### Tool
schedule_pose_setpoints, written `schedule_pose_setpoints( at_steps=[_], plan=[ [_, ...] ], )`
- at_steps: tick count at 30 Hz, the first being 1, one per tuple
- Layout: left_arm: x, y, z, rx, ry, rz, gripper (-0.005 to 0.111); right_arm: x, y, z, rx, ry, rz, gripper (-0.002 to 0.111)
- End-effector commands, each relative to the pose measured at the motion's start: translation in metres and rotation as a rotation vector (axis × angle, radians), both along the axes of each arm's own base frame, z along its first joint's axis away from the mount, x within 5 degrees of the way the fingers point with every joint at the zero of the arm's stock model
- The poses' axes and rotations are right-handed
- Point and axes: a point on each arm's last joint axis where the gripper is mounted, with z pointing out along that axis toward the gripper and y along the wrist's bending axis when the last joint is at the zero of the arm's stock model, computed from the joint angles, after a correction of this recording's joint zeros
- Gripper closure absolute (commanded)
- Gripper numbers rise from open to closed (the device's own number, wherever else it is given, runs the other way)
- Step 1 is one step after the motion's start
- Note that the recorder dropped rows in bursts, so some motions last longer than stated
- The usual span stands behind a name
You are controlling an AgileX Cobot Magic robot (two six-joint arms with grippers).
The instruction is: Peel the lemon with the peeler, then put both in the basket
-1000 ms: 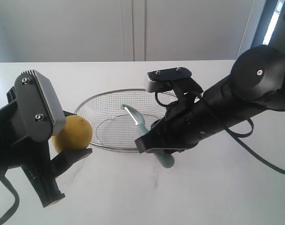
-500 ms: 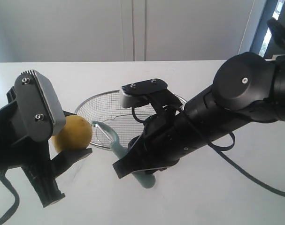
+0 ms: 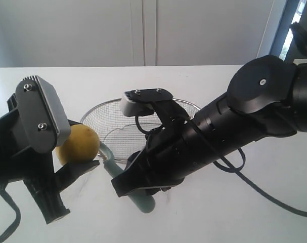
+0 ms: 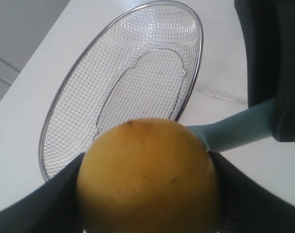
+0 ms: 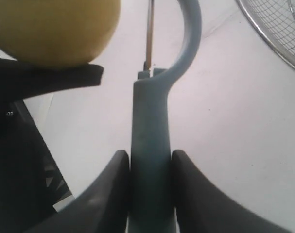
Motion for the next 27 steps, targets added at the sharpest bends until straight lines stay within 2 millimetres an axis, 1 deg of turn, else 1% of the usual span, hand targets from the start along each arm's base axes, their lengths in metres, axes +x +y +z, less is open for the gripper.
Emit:
schedule_pose_setpoints(
  at_steps=[1, 6, 16, 27],
  plan=[
    [-0.001, 0.0, 0.001, -0.021, 0.003, 0.004, 0.107, 0.001, 0.002, 0.004, 0.012, -0.014, 0.006, 0.108],
    [-0.001, 0.0, 0.001, -0.021, 0.003, 0.004, 0.107, 0.002, 0.001, 0.006, 0.011, -0.03, 0.007, 0.108],
    [-0.001, 0.0, 0.001, -0.021, 0.003, 0.004, 0.107, -0.002, -0.005, 0.022, 0.034, -0.093, 0.007, 0.108],
    [-0.001, 0.0, 0.001, -0.02, 0.004, 0.004, 0.107, -0.004, -0.008, 0.029, 0.042, -0.127, 0.001, 0.108]
  ],
)
